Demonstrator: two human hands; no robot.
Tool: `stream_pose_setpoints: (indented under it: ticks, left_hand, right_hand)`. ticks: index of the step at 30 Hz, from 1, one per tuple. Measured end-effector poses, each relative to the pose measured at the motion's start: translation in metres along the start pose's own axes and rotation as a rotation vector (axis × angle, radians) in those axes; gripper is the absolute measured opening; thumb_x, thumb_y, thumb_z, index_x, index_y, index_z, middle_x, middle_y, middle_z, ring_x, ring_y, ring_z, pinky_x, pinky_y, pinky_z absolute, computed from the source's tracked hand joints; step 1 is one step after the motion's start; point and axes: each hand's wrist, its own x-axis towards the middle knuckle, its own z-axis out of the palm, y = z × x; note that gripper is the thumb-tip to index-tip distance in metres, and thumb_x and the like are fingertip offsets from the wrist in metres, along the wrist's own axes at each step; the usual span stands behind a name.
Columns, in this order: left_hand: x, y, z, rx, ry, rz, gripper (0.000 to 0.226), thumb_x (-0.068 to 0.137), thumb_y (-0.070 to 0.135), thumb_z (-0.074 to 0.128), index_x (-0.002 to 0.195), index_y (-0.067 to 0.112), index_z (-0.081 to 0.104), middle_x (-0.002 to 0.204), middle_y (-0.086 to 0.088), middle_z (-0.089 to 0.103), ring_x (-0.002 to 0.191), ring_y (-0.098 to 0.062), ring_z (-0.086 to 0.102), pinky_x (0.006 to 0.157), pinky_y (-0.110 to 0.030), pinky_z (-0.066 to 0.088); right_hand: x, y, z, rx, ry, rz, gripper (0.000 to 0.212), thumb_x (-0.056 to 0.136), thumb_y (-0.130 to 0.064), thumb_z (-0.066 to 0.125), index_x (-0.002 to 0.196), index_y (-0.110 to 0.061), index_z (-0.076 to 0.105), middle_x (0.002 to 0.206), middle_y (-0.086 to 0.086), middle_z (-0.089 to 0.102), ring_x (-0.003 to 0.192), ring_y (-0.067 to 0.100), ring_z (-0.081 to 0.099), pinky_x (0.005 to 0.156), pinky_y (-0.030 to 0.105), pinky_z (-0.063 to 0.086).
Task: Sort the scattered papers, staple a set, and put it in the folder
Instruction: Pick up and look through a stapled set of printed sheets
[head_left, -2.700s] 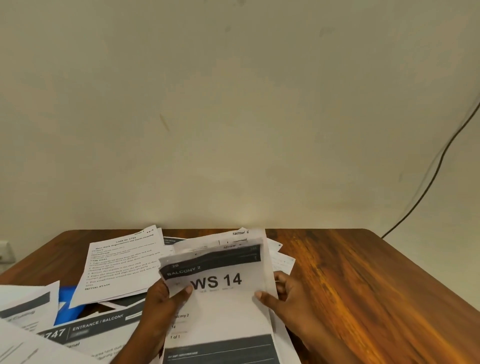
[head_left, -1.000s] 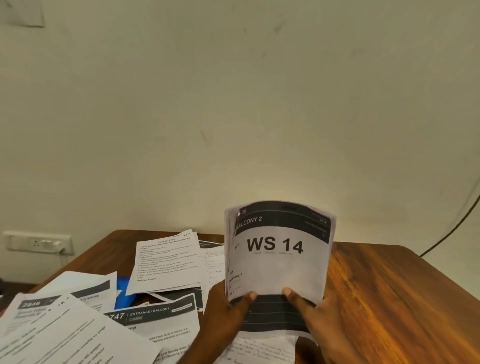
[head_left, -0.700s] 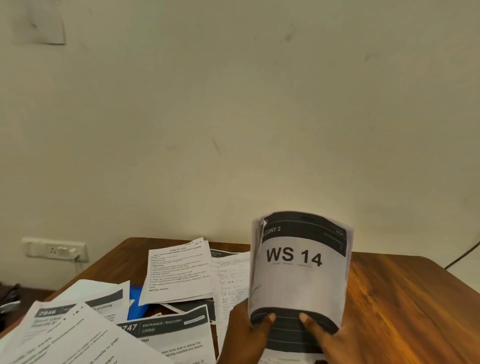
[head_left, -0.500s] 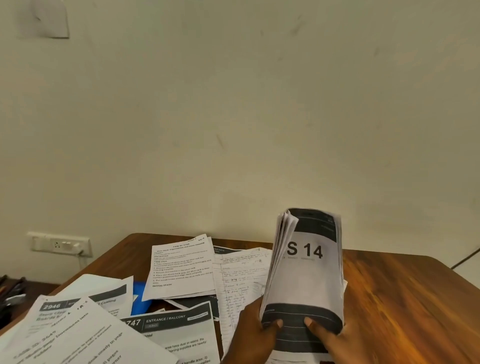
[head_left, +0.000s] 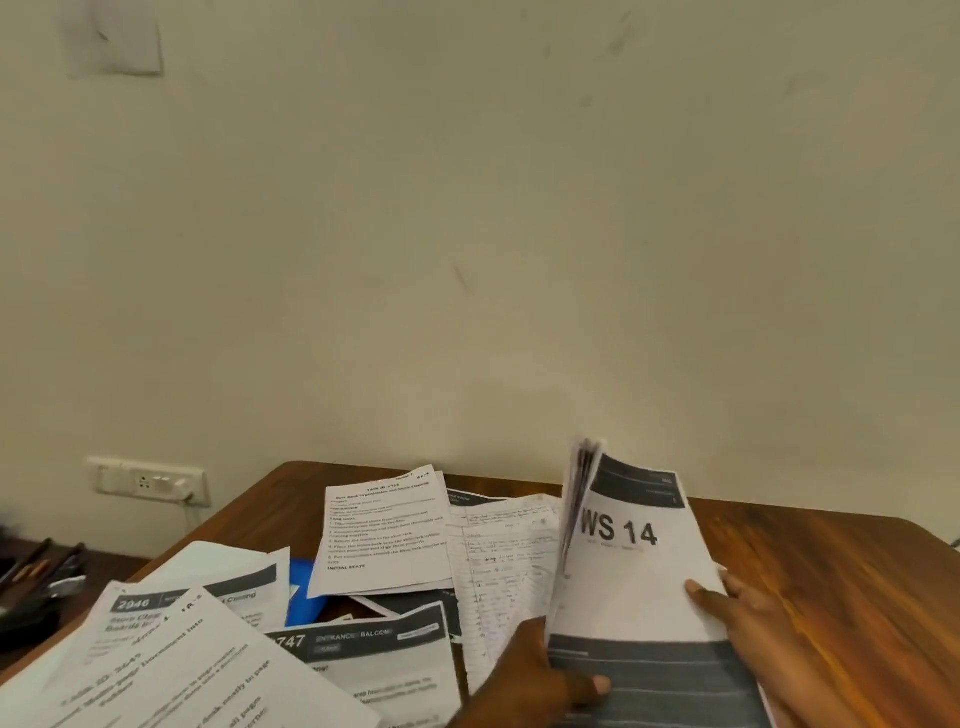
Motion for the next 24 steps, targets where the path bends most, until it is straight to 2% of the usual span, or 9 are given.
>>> stream_pose_setpoints:
  ticks: [2, 4, 8, 11, 14, 16, 19, 22, 24]
  left_hand:
    - [-0.011, 0.009, -0.004, 0.086, 0.014, 0.092, 0.075, 0.086, 0.035, 0.082, 0.144, 0.036, 0.034, 0.123, 0.026, 0.043, 0.118, 0.014, 0.048, 0.11, -0.012, 0.038]
    - [-0.007, 0.004, -0.007, 0.076, 0.015, 0.086, 0.109, 0.07, 0.055, 0.087, 0.155, 0.034, 0.022, 0.151, 0.02, 0.034, 0.145, -0.01, 0.034, 0.127, -0.032, 0.024]
    - [0.013, -0.012, -0.017, -0.112, -0.003, 0.067, 0.052, 0.078, 0.02, 0.09, 0.122, 0.028, 0.063, 0.122, 0.008, 0.074, 0.117, -0.014, 0.066, 0.101, -0.028, 0.055]
    - [0.027, -0.02, -0.026, -0.272, 0.133, 0.045, 0.051, 0.077, 0.013, 0.088, 0.122, 0.024, 0.066, 0.111, 0.008, 0.079, 0.109, -0.017, 0.072, 0.095, -0.034, 0.06]
    - [0.037, -0.028, -0.029, -0.287, 0.195, 0.058, 0.052, 0.079, 0.013, 0.081, 0.128, 0.023, 0.064, 0.119, 0.003, 0.077, 0.112, -0.022, 0.071, 0.097, -0.039, 0.059]
    - [0.042, -0.033, -0.029, -0.248, 0.22, 0.067, 0.046, 0.085, 0.007, 0.073, 0.125, 0.026, 0.063, 0.122, 0.001, 0.075, 0.114, -0.022, 0.069, 0.093, -0.033, 0.06]
    - [0.047, -0.038, -0.027, -0.246, 0.214, 0.089, 0.052, 0.079, 0.009, 0.07, 0.127, 0.027, 0.062, 0.123, 0.0, 0.074, 0.113, -0.02, 0.069, 0.09, -0.03, 0.06]
    - [0.049, -0.042, -0.028, -0.261, 0.205, 0.089, 0.06, 0.072, 0.016, 0.071, 0.131, 0.023, 0.062, 0.12, 0.001, 0.075, 0.112, -0.021, 0.07, 0.092, -0.035, 0.061]
    - [0.051, -0.045, -0.029, -0.266, 0.195, 0.07, 0.055, 0.077, 0.012, 0.073, 0.13, 0.023, 0.063, 0.119, 0.001, 0.077, 0.112, -0.024, 0.071, 0.097, -0.043, 0.06]
  right_hand:
    - [-0.001, 0.0, 0.001, -0.044, -0.019, 0.0, 0.025, 0.102, -0.014, 0.063, 0.121, 0.002, 0.061, 0.115, 0.01, 0.063, 0.089, 0.027, 0.06, 0.078, 0.036, 0.048]
    - [0.005, 0.004, 0.004, -0.078, -0.052, 0.05, 0.033, 0.102, -0.012, 0.062, 0.129, 0.005, 0.058, 0.121, 0.013, 0.057, 0.084, 0.02, 0.052, 0.069, 0.029, 0.037]
    - [0.0, 0.01, 0.012, -0.083, -0.172, 0.076, 0.052, 0.098, -0.014, 0.067, 0.144, 0.005, 0.051, 0.147, 0.013, 0.052, 0.098, 0.022, 0.052, 0.085, 0.028, 0.039]
    - [-0.01, 0.019, 0.017, -0.072, -0.298, 0.049, 0.076, 0.08, -0.032, 0.085, 0.136, 0.008, 0.053, 0.147, 0.007, 0.053, 0.128, 0.035, 0.053, 0.111, 0.036, 0.043]
    - [-0.017, 0.018, 0.024, -0.074, -0.326, 0.051, 0.117, 0.01, -0.058, 0.098, 0.091, 0.015, 0.053, 0.107, 0.013, 0.066, 0.09, 0.026, 0.065, 0.065, 0.016, 0.057]
    - [-0.022, 0.01, 0.024, -0.052, -0.378, 0.043, 0.128, 0.015, -0.062, 0.099, 0.107, 0.016, 0.056, 0.117, 0.015, 0.068, 0.101, 0.031, 0.065, 0.079, 0.017, 0.056]
    - [-0.011, 0.005, 0.025, -0.045, -0.432, 0.068, 0.097, 0.053, -0.051, 0.099, 0.118, 0.007, 0.058, 0.146, 0.013, 0.056, 0.127, 0.034, 0.054, 0.112, 0.037, 0.038]
    - [0.006, 0.024, 0.026, -0.065, -0.288, 0.026, 0.028, 0.087, -0.009, 0.081, 0.107, -0.005, 0.061, 0.137, 0.016, 0.062, 0.098, 0.018, 0.062, 0.082, 0.03, 0.049]
    - [0.017, 0.035, 0.026, -0.057, -0.243, 0.03, 0.018, 0.094, -0.003, 0.072, 0.109, -0.011, 0.065, 0.122, 0.007, 0.069, 0.088, 0.01, 0.06, 0.07, 0.025, 0.044]
